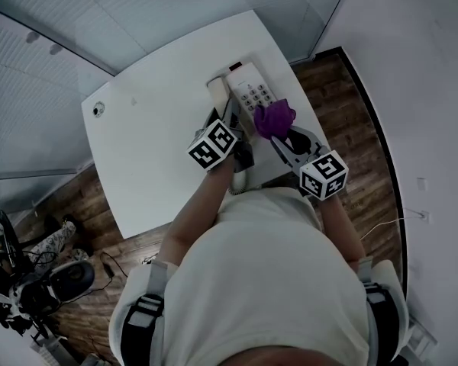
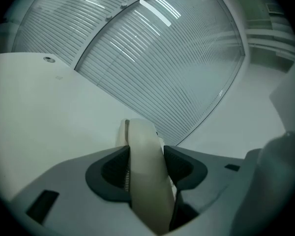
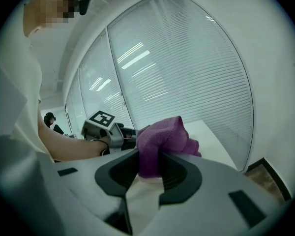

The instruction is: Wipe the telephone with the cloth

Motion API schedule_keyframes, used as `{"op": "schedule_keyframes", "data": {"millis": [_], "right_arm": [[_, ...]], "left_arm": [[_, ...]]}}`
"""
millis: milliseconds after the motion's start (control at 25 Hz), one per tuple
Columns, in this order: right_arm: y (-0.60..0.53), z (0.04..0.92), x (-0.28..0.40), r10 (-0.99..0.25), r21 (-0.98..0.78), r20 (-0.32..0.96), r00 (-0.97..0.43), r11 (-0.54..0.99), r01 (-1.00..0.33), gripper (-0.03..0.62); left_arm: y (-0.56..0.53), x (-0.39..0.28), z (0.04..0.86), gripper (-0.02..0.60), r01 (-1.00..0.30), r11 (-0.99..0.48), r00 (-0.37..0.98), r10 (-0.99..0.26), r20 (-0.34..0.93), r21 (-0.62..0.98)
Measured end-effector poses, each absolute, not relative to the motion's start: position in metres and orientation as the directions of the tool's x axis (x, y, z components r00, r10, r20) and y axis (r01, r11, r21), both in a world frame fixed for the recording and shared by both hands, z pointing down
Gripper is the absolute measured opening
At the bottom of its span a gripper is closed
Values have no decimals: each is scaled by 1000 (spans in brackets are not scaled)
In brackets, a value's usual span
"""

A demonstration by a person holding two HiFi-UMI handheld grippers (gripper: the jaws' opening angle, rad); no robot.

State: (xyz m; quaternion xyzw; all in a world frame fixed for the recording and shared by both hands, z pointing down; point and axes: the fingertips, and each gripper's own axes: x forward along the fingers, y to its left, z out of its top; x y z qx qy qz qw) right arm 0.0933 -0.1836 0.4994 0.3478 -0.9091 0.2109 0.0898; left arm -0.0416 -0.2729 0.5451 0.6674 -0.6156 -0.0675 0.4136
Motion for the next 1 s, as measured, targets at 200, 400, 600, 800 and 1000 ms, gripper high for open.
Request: {"op": "schedule_keyframes", "data": {"millis": [200,400,600,800,1000], "right_arm": [[-185,501,93,-576,-322,320,-752,680,-658,127],[-189,501,87,-555,-318,324,-766,699,-641,127],[-192,502,82,-547,-322,322,-773,705,-632,127],[-195,501,77,-549,-323,315,-774,705,-631,127],[-193,500,76,-559,-321,319,-765,696,-643,127]], "left_arm": [[-279,-40,551,227,-761,126,222,-871,439,636],[-285,-43,553,225,-740,136,241,-861,447,659],[-285,-38,551,225,-725,102,283,-857,430,681],[-285,-37,549,225,-699,82,317,-855,411,711],[-282,-31,541,229,-684,42,359,-849,387,728]]}}
